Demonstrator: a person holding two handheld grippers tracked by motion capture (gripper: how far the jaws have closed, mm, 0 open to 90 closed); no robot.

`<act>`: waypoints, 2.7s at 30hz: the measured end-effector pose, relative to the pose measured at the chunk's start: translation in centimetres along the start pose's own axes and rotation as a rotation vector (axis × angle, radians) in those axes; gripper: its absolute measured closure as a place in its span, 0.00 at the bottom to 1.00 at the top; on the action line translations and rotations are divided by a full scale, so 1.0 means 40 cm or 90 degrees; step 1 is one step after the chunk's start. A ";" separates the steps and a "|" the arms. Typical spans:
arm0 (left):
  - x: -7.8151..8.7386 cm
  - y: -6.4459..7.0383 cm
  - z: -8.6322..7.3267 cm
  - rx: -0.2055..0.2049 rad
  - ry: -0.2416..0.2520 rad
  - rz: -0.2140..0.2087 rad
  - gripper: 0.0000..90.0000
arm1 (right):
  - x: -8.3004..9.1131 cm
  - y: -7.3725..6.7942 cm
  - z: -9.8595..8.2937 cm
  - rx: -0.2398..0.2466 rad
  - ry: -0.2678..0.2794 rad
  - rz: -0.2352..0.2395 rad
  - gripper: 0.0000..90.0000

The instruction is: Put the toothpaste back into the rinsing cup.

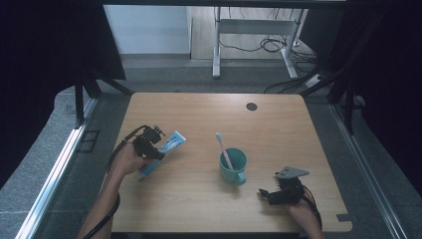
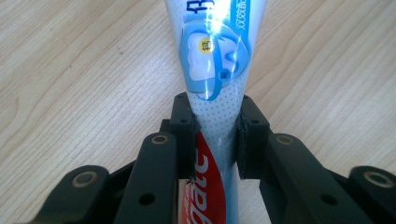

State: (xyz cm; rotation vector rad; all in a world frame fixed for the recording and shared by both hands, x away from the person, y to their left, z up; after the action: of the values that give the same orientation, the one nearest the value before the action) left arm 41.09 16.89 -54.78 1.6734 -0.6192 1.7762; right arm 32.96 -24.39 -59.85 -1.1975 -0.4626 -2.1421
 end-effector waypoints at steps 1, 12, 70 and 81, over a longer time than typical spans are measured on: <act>0.003 0.002 -0.001 -0.002 0.005 0.001 0.81 | 0.000 0.000 0.000 0.000 0.000 0.000 0.08; 0.038 0.034 -0.008 -0.014 0.085 -0.012 0.81 | 0.000 0.000 0.000 0.000 0.000 0.000 0.08; 0.118 0.288 -0.048 -0.077 0.345 -0.080 0.81 | 0.000 0.000 0.000 0.000 0.000 0.001 0.08; 0.128 0.326 -0.020 -0.085 0.377 -0.093 0.81 | 0.000 0.000 0.000 0.000 0.001 0.000 0.08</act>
State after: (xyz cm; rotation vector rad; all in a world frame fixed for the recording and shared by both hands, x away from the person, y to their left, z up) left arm 31.24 8.90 -48.81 0.9971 -0.3261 1.9421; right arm 32.97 -24.38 -59.84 -1.1958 -0.4618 -2.1421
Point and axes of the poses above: each handheld gripper's, and its own axes: x roughly backward along the jaws, z roughly out of its top, y roughly to its right, the point moved 8 cm from there along -x, roughly forward along the jaws, and after that the axes turned 14 degrees about -y, right-handed, at the moved point
